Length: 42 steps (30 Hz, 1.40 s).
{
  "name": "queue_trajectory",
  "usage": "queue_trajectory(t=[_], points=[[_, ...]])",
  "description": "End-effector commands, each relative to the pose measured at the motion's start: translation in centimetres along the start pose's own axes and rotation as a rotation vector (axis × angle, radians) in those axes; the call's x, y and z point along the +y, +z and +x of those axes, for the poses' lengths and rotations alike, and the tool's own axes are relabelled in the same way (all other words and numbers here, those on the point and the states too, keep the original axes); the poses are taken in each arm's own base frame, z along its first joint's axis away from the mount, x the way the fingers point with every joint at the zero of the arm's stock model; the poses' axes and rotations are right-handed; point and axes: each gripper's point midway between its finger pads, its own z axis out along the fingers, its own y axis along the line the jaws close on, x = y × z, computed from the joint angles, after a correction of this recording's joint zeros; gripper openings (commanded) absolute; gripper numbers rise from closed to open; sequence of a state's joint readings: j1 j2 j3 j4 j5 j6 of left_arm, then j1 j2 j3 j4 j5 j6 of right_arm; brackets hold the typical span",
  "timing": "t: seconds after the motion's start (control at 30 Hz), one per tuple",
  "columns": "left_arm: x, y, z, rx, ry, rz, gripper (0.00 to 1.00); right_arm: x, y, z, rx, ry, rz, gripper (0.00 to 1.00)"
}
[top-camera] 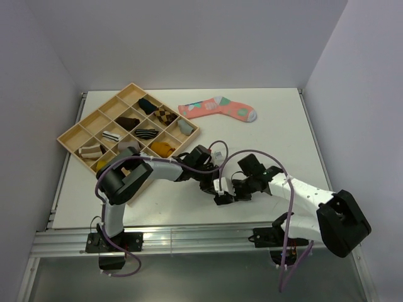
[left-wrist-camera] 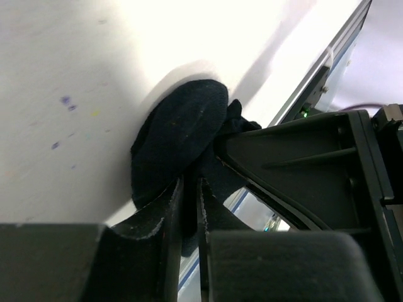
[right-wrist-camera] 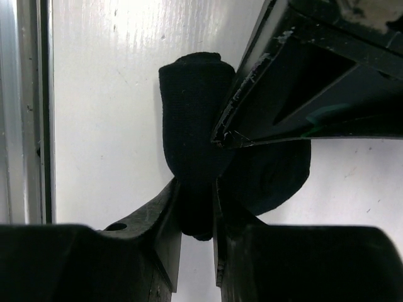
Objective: Roll the socks
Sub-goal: Roll the sock at the center of the board.
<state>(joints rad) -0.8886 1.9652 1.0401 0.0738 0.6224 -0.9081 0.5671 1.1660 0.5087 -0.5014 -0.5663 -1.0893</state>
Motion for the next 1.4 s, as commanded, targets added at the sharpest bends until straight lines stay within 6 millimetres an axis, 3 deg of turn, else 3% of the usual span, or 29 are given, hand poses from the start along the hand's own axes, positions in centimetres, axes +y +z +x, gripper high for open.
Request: queue_trajectory(t=[0.0,0.27,0.37,0.4,0.43,0.47,0.53,0.57,0.73,0.87,1.0,1.37], points=[[0.7,-0.8,-1.5,-0.113,-0.038,-0.034,0.17,-0.1,0.2,-0.2,0.010,0.038,-0.040,0.13],[-0.7,-4.5,-4.2,-0.372,-0.070,0.036,0.28,-0.8,-0.1,-0.4,-0.008,0.216,-0.235,0.13],[-0.8,-5.6,-4.6,-0.443,-0.088,0.043,0.26,-1.0,0.1,-0.1,0.009,0.287,-0.318,0.13],[-1.7,-6.4,-5.1,-0.481,-0.078,0.077,0.27,-1.1,0.1,-0.1,0.011,0.297,-0.338,0.13],[-1.4,-6.9,-5.5,-0.529,-0.085,0.064,0.27,-0.2,0.3,0.1,0.020,0.346,-0.403,0.12],[-0.7,-7.2,-5.2,-0.550,-0.094,0.055,0.27,-1.1,0.2,-0.2,0.015,0.348,-0.409,0.12],[-1.3,-8.7,-5.8,-0.630,-0.080,0.073,0.27,-0.6,0.3,0.4,0.044,0.420,-0.494,0.12],[-1.0,-9.0,-5.6,-0.644,-0.046,0.059,0.28,-1.6,0.3,0.1,0.042,0.424,-0.496,0.12],[-1.7,-10.3,-5.8,-0.743,0.160,-0.014,0.30,-3.0,0.4,0.4,0.086,0.570,-0.600,0.12],[-2.8,-9.7,-4.8,-0.786,0.403,-0.071,0.35,-3.6,0.4,0.3,0.098,0.628,-0.639,0.12],[-3.0,-7.6,-4.0,-0.720,0.527,-0.063,0.38,-4.0,1.0,1.2,0.139,0.656,-0.617,0.12],[-2.5,-3.9,-3.0,-0.612,0.637,-0.036,0.44,-3.9,1.6,2.0,0.171,0.681,-0.606,0.11]])
